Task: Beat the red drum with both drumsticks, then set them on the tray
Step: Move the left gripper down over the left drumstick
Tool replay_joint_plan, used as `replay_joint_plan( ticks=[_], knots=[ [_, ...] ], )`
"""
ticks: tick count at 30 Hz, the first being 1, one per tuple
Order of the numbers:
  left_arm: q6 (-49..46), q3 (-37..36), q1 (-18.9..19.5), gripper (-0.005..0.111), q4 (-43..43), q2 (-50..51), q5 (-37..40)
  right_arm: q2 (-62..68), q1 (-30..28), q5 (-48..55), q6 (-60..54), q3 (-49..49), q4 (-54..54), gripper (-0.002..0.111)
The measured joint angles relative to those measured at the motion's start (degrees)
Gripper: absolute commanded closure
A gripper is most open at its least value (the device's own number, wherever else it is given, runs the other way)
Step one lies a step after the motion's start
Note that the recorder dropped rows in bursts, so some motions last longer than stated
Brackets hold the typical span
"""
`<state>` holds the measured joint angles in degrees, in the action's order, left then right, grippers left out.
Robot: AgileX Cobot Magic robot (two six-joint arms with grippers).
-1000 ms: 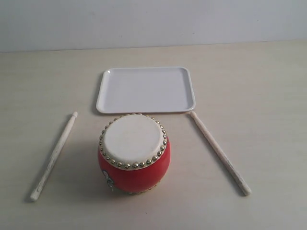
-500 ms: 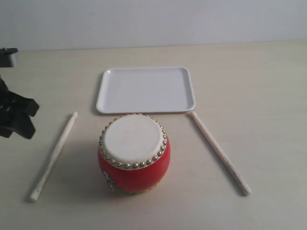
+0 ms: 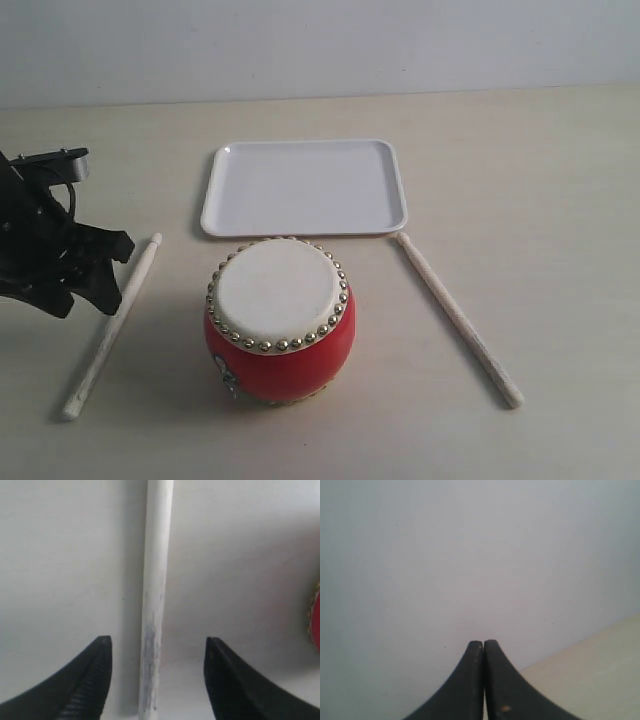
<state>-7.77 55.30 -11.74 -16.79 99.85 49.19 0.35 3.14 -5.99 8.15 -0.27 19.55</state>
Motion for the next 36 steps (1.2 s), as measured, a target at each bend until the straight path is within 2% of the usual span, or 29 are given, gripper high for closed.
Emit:
replay_joint_plan(
  ticks=[7, 14, 21, 27, 33, 36],
  knots=[
    [-1.73, 0.00, -0.53, 0.054, 0.10, 0.10, 1.11, 0.00, 0.00, 0.00, 0.00, 0.00, 0.00, 0.108],
    [-3.53, 0.00, -0.53, 0.049, -0.40, 0.10, 0.85, 0.00, 0.00, 0.10, 0.00, 0.00, 0.00, 0.108],
    [0.31, -1.98, -0.87, 0.049, 0.49, 0.10, -1.82, 0.00, 0.00, 0.10, 0.00, 0.00, 0.00, 0.108],
    [1.75, -4.14, -3.79, 0.049, 0.93, 0.10, -4.02, 0.00, 0.00, 0.10, 0.00, 0.00, 0.00, 0.108],
    [5.23, -5.67, -8.24, 0.059, 2.97, 0.10, -6.42, 0.00, 0.00, 0.10, 0.00, 0.00, 0.00, 0.108],
    [6.89, -5.67, -8.56, 0.056, 4.31, 0.10, -7.27, 0.00, 0.00, 0.21, 0.00, 0.00, 0.00, 0.108]
  ],
)
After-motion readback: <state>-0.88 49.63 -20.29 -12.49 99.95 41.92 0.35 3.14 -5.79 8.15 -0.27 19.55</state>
